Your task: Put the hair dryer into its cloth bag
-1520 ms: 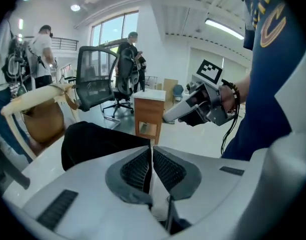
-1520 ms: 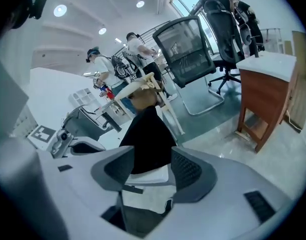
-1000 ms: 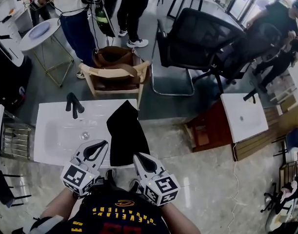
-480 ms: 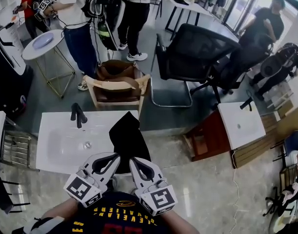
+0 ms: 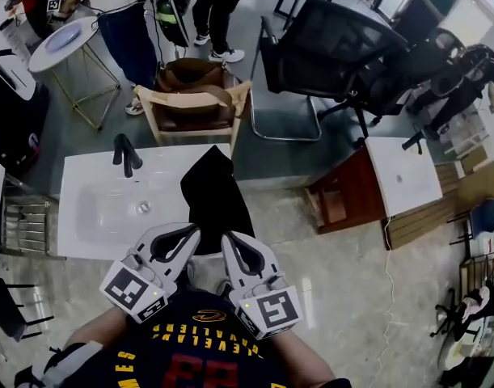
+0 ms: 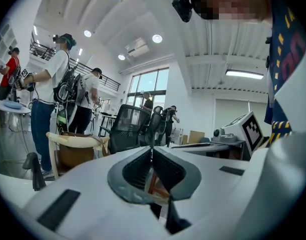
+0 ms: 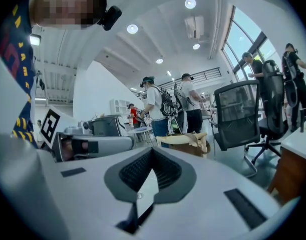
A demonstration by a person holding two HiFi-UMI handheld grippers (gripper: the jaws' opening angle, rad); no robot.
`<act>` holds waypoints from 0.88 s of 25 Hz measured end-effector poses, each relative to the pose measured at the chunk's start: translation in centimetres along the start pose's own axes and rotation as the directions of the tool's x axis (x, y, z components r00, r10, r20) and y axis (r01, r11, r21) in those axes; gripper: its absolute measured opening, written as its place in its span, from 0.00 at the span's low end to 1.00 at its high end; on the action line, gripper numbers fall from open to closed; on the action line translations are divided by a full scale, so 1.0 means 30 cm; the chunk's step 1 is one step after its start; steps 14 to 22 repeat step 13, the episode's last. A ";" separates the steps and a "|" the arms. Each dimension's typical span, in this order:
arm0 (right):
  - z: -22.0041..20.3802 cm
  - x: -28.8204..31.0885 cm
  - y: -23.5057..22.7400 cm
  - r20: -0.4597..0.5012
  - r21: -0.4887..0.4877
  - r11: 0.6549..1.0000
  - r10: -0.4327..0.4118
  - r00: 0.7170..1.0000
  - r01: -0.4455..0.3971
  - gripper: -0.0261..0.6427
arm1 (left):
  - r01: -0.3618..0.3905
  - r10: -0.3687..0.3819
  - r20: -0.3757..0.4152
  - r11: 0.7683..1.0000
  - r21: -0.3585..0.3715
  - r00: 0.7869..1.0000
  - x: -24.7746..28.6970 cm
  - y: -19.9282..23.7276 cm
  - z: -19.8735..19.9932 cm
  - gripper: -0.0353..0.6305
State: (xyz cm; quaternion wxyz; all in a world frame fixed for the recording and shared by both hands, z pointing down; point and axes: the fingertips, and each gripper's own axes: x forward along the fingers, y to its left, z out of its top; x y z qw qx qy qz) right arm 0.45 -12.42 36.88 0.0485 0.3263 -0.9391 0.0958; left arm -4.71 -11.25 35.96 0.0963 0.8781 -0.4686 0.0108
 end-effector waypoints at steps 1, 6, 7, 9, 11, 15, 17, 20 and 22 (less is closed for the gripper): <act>-0.005 -0.001 0.001 -0.002 0.004 1.000 -0.002 1.000 0.002 0.05 | 0.003 -0.003 -0.004 1.000 -0.002 1.000 -0.002 -0.002 -0.005 0.07; -0.018 -0.003 0.008 -0.009 0.014 1.000 -0.002 1.000 0.003 0.05 | 0.009 -0.009 -0.013 1.000 -0.002 1.000 -0.004 -0.010 -0.016 0.07; -0.019 -0.005 0.008 -0.008 0.016 1.000 -0.003 1.000 0.003 0.05 | 0.010 -0.010 -0.015 1.000 -0.002 1.000 -0.004 -0.011 -0.017 0.07; -0.020 -0.008 0.010 -0.008 0.019 1.000 -0.004 1.000 0.004 0.05 | 0.010 -0.010 -0.017 1.000 -0.001 1.000 -0.005 -0.014 -0.019 0.07; -0.022 -0.010 0.011 -0.010 0.022 1.000 -0.005 1.000 0.005 0.05 | 0.011 -0.011 -0.020 1.000 0.000 1.000 -0.006 -0.017 -0.020 0.07; -0.024 -0.010 0.013 -0.012 0.024 1.000 -0.006 1.000 0.006 0.05 | 0.013 -0.013 -0.024 1.000 0.003 1.000 -0.007 -0.019 -0.021 0.07; -0.024 -0.010 0.013 -0.012 0.024 1.000 -0.006 1.000 0.006 0.05 | 0.013 -0.013 -0.024 1.000 0.003 1.000 -0.007 -0.019 -0.021 0.07; -0.024 -0.010 0.013 -0.012 0.024 1.000 -0.006 1.000 0.006 0.05 | 0.013 -0.013 -0.024 1.000 0.003 1.000 -0.007 -0.019 -0.021 0.07; -0.024 -0.010 0.013 -0.012 0.024 1.000 -0.006 1.000 0.006 0.05 | 0.013 -0.013 -0.024 1.000 0.003 1.000 -0.007 -0.019 -0.021 0.07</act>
